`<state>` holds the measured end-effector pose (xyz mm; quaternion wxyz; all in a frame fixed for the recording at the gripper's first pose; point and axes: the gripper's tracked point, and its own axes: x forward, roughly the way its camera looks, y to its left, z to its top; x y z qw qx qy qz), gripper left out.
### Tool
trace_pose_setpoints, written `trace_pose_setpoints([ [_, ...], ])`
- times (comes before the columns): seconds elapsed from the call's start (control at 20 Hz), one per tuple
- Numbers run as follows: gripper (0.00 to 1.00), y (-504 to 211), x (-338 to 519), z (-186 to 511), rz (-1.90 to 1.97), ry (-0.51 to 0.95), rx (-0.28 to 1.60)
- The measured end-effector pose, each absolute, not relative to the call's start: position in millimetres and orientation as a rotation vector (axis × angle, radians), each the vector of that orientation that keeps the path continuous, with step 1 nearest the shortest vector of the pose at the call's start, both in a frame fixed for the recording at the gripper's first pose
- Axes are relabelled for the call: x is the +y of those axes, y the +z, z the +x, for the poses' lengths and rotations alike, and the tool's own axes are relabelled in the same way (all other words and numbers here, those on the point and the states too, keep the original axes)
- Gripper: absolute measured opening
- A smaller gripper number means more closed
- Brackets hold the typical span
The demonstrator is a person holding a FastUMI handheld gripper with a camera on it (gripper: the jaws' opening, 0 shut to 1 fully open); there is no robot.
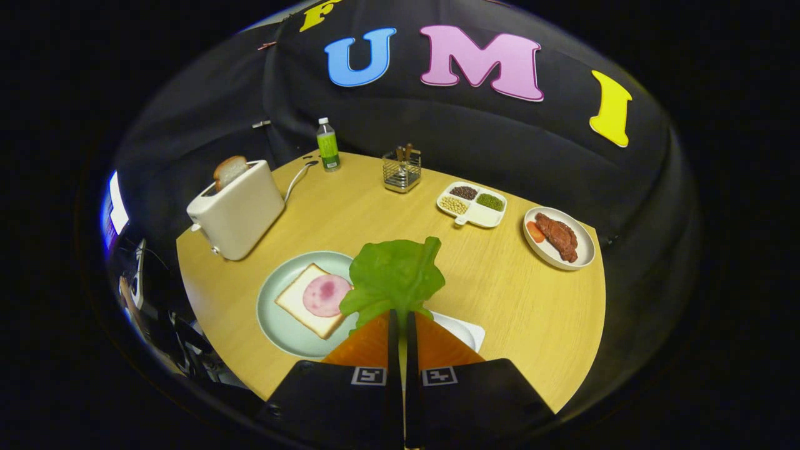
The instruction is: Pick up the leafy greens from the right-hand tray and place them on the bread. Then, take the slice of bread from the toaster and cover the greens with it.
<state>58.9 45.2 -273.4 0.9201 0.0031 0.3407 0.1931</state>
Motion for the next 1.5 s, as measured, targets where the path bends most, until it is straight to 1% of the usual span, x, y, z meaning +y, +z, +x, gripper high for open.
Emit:
trace_pose_setpoints([
  [0.2,0.06,-252,85,59,0.025,0.437,0.673],
  [0.45,0.06,-246,134,58,0.027,0.494,0.678],
  [0.8,0.06,-269,181,60,0.012,0.545,0.747],
  [0.95,0.06,-285,182,67,-0.032,0.518,0.755],
  [1.0,0.25,-290,182,76,-0.041,0.506,0.745],
  [1.1,0.80,-285,186,81,-0.039,0.480,0.703],
  [1.15,0.81,-278,185,86,-0.026,0.472,0.683],
  [1.25,0.80,-262,183,91,-0.004,0.461,0.634],
  [1.3,0.81,-253,179,93,-0.007,0.452,0.602],
  [1.35,0.85,-242,174,93,-0.017,0.445,0.566],
  [1.4,0.91,-229,168,92,-0.031,0.438,0.524],
  [1.5,0.95,-206,154,88,-0.071,0.414,0.451],
])
